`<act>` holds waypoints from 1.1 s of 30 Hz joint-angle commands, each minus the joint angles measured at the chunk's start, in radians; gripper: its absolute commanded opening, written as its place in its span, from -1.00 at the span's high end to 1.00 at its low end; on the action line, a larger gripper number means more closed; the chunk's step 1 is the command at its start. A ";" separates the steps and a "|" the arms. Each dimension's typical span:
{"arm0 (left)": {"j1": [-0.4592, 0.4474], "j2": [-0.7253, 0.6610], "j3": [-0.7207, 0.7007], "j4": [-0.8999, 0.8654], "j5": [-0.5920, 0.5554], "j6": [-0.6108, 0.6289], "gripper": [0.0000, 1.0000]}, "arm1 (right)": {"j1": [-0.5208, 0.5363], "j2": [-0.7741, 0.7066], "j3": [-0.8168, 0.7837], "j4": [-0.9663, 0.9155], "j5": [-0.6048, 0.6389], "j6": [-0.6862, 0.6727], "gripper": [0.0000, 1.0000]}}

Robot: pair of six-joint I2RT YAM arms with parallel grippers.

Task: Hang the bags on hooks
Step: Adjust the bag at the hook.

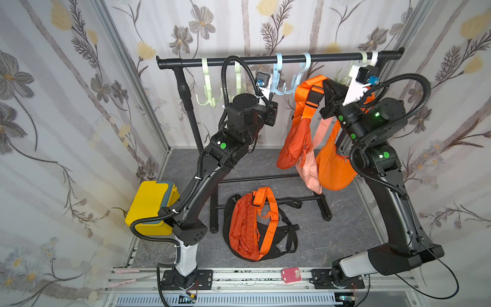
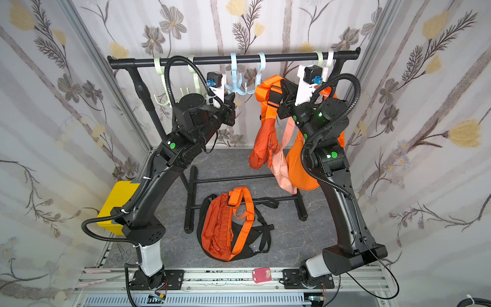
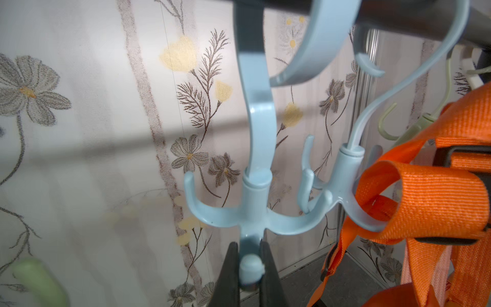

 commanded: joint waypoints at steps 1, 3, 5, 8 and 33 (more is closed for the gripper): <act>0.003 -0.003 0.000 -0.044 0.001 0.004 1.00 | 0.001 -0.005 -0.019 0.043 -0.028 0.008 1.00; 0.003 -0.004 -0.001 -0.050 0.007 -0.001 1.00 | 0.001 0.005 -0.024 0.032 -0.054 0.006 1.00; 0.002 -0.009 -0.008 -0.052 0.014 -0.010 1.00 | 0.002 0.022 -0.023 0.021 -0.079 0.003 1.00; 0.003 -0.026 -0.038 -0.042 0.020 -0.015 1.00 | 0.007 0.040 -0.020 -0.008 -0.107 -0.011 1.00; 0.003 -0.266 -0.483 0.209 0.019 -0.054 -0.11 | 0.073 -0.146 -0.371 0.125 -0.025 -0.039 0.31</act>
